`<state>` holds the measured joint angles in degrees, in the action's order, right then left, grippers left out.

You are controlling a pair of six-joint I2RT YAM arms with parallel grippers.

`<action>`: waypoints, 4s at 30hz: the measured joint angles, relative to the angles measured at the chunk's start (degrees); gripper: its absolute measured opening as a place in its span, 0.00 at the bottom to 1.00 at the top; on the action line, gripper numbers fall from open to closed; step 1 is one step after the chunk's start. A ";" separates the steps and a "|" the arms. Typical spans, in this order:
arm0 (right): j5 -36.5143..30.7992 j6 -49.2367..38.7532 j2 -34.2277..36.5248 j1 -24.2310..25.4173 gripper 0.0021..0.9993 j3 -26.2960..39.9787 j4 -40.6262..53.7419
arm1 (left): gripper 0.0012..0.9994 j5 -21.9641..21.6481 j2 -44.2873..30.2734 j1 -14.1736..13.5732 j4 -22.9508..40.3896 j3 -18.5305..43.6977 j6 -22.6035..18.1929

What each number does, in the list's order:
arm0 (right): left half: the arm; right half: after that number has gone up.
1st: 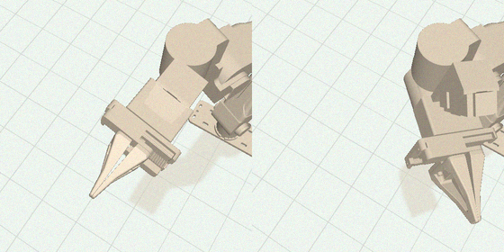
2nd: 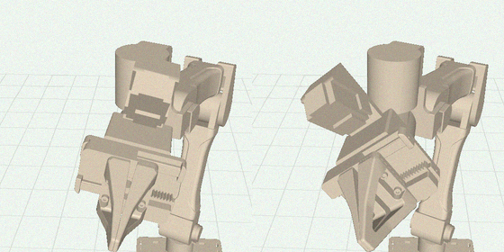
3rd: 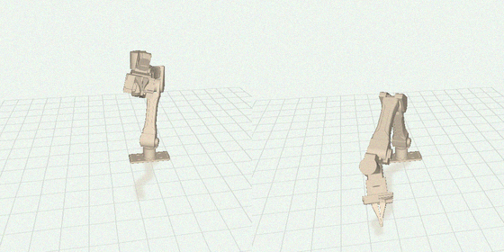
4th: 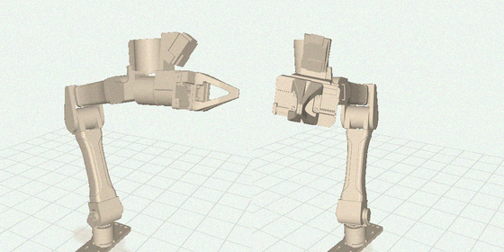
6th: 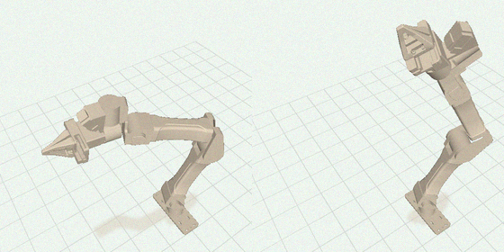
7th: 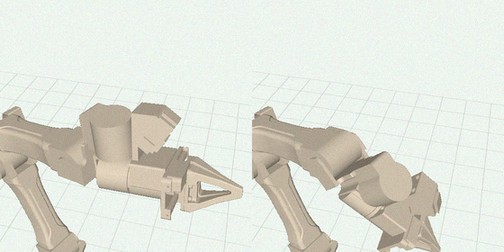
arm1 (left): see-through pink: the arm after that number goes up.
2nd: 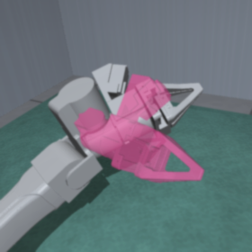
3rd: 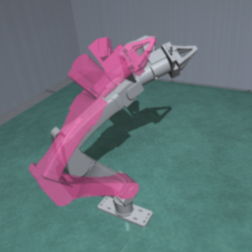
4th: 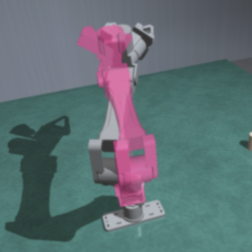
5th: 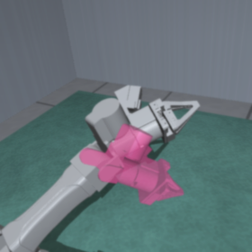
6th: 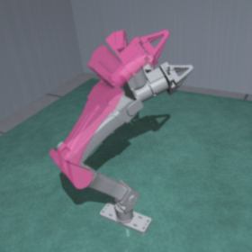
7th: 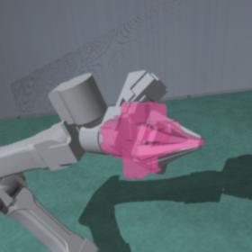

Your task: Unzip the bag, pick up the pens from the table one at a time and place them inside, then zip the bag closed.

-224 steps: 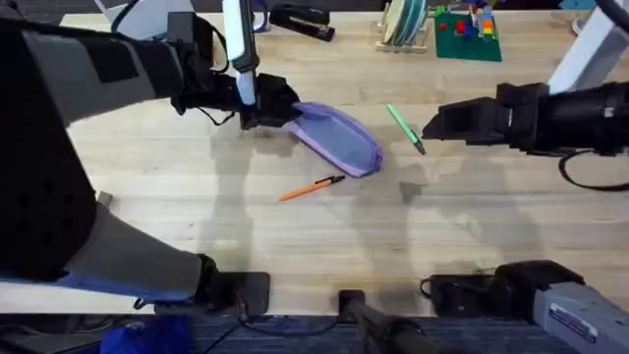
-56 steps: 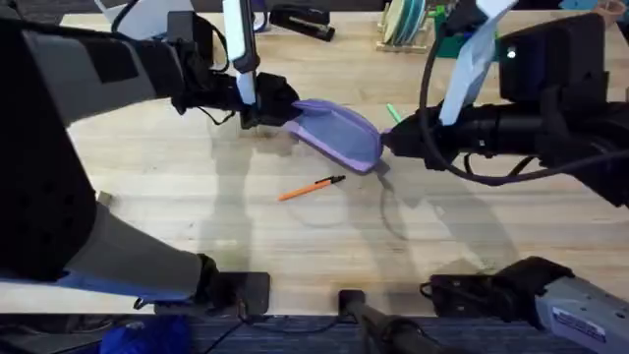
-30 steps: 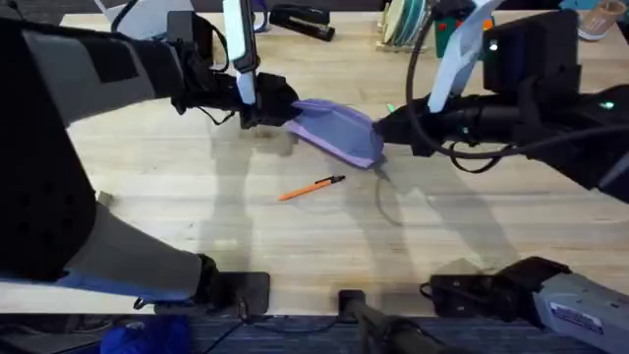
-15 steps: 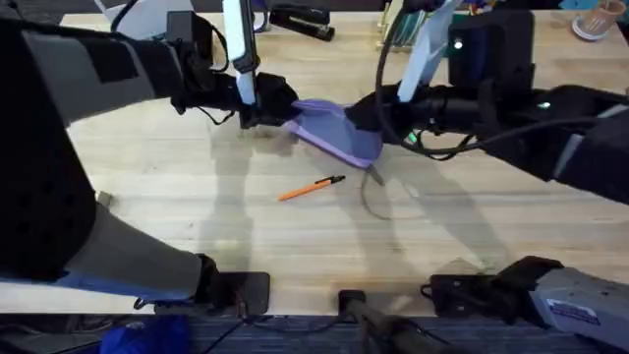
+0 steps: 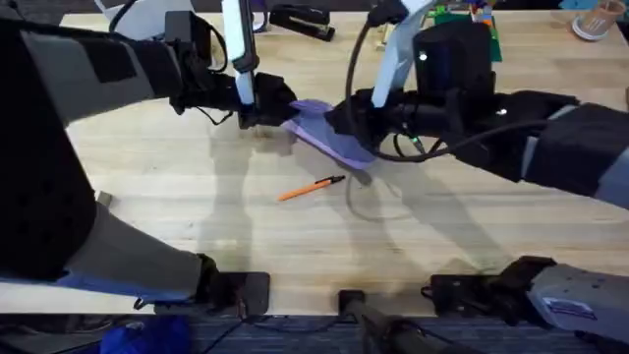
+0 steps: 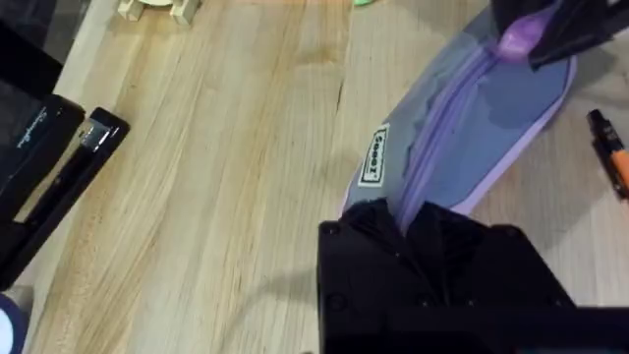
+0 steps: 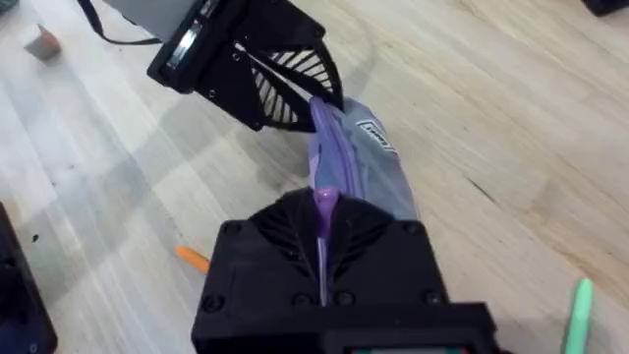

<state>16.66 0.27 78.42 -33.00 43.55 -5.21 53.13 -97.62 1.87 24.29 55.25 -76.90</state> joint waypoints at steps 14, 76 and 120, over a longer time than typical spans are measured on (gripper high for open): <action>-2.05 -0.02 12.46 -2.97 0.03 11.33 -0.78 | 0.04 -0.25 0.00 0.00 -0.13 -0.01 -0.02; -1.20 0.02 2.74 3.77 1.00 15.59 9.55 | 0.36 0.04 0.00 -0.07 -0.44 0.01 -0.11; -1.20 0.02 2.74 3.77 1.00 15.59 10.44 | 0.99 -5.23 20.77 -0.07 21.30 0.04 -0.06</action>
<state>15.46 0.30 81.17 -29.23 59.13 5.22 47.90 -76.85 1.80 45.59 55.29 -76.96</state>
